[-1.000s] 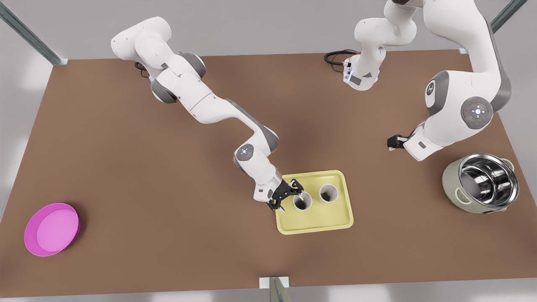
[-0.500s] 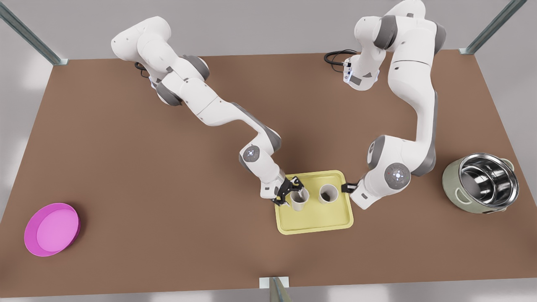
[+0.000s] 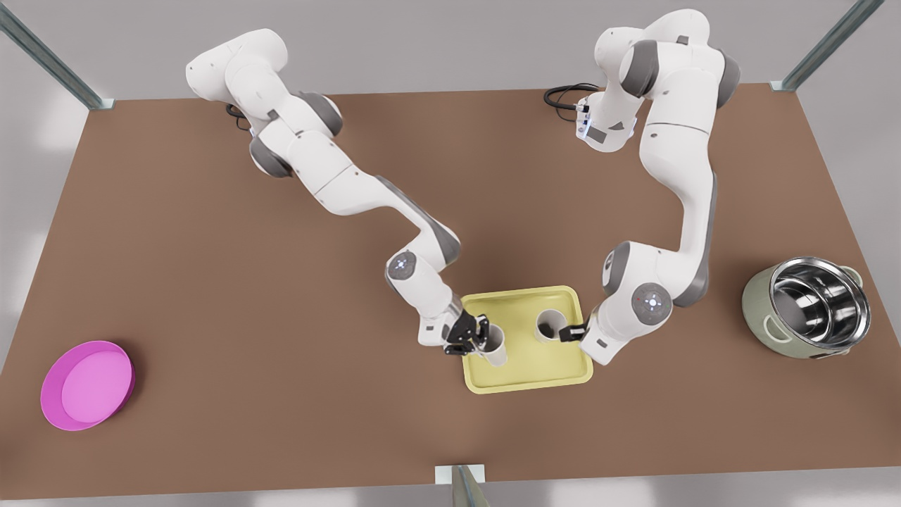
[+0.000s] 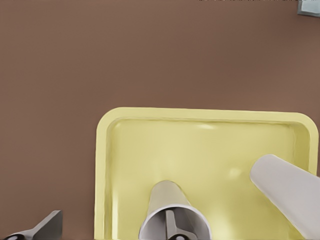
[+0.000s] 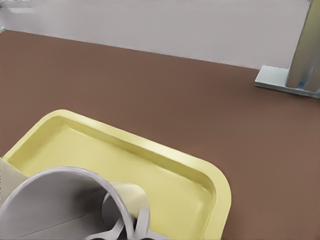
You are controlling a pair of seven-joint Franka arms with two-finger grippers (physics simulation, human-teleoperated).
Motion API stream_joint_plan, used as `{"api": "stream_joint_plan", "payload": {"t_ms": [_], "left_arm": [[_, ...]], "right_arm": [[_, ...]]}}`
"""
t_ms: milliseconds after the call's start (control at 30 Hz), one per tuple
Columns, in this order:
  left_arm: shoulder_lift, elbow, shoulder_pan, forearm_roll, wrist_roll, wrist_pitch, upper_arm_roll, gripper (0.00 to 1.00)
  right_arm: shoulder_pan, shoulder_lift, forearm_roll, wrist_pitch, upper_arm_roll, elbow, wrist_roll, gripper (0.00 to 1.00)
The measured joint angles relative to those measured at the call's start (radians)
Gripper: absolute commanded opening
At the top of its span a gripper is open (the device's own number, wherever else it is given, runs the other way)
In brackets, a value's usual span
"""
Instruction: Use the left arm to pick up the white IKEA cup from the tray and place it on the middle-left position; use the right arm to pick up the white IKEA cup from the tray and place it on the middle-right position
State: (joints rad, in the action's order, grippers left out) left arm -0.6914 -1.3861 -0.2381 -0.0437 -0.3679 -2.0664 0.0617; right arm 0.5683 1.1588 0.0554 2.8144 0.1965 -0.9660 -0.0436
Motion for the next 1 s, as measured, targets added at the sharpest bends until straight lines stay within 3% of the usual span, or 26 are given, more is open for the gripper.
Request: {"api": "stream_joint_plan", "payload": {"t_ms": [100, 267, 367, 467, 600, 900, 1000], "left_arm": [[-0.02, 0.004, -0.002, -0.002, -0.018, -0.057, 0.011, 1.0], [-0.015, 0.003, -0.004, 0.005, -0.04, -0.115, 0.011, 1.0], [0.059, -0.058, -0.005, 0.017, -0.049, -0.093, 0.011, 1.0], [0.146, -0.177, -0.026, 0.028, -0.058, -0.079, 0.012, 1.0], [0.195, -0.271, -0.063, 0.034, -0.071, -0.067, 0.013, 1.0], [0.12, -0.261, -0.022, 0.046, -0.093, -0.144, 0.003, 1.0], [0.084, -0.261, -0.027, 0.049, -0.098, -0.169, 0.004, 1.0]], "right_arm": [[-0.064, -0.118, 0.003, -0.001, 0.01, -0.134, 0.008, 0.0], [-0.337, -0.565, 0.005, -0.069, 0.013, -0.712, 0.029, 0.0], [-0.53, -0.698, 0.009, -0.267, 0.0, -0.775, 0.094, 0.0], [-0.579, -0.724, -0.014, -0.401, -0.094, -0.781, 0.199, 0.0], [-0.583, -0.662, -0.084, -0.446, -0.133, -0.777, 0.332, 0.0], [-0.553, -0.573, -0.15, -0.399, -0.138, -0.784, 0.551, 0.0], [-0.617, -0.575, -0.146, -0.439, -0.073, -0.79, 0.603, 0.0]]}}
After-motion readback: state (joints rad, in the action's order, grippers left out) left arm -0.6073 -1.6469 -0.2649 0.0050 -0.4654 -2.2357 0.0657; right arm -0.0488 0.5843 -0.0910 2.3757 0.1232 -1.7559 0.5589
